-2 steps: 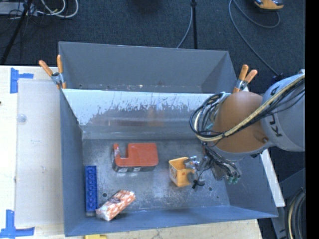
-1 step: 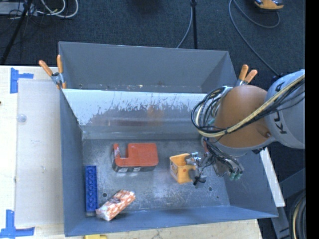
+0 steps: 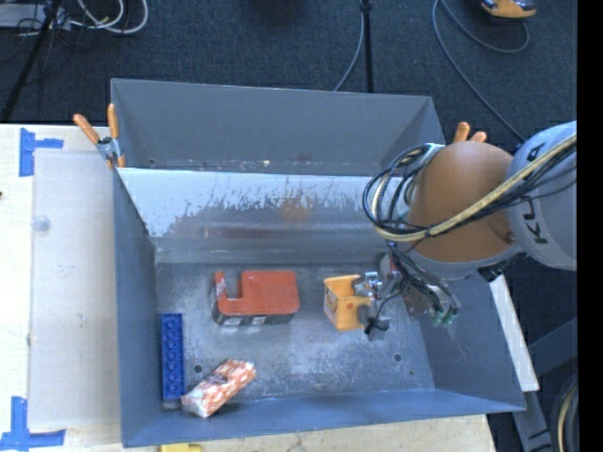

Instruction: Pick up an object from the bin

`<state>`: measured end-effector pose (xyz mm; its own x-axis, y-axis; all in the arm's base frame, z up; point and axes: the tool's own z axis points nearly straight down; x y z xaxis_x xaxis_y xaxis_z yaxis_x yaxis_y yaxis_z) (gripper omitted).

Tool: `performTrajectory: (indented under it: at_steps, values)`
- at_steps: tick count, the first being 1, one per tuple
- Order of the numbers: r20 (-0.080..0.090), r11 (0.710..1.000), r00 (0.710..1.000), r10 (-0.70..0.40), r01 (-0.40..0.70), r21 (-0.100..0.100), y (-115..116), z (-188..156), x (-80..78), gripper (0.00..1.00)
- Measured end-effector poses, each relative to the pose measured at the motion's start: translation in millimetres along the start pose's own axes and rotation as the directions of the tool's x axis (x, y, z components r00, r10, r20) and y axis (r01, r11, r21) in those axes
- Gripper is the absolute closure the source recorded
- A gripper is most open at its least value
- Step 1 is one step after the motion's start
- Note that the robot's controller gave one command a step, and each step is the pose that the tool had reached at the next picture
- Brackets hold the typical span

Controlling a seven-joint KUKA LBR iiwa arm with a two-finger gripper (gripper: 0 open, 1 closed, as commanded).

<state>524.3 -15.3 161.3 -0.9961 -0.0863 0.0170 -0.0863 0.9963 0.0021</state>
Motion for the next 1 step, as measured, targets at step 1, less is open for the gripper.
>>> performTrajectory:
  at_steps: [1]
  values:
    - [-0.005, 1.0, 1.0, 0.031, -0.031, 0.0, 19.8, -145.6, -38.3, 1.0]
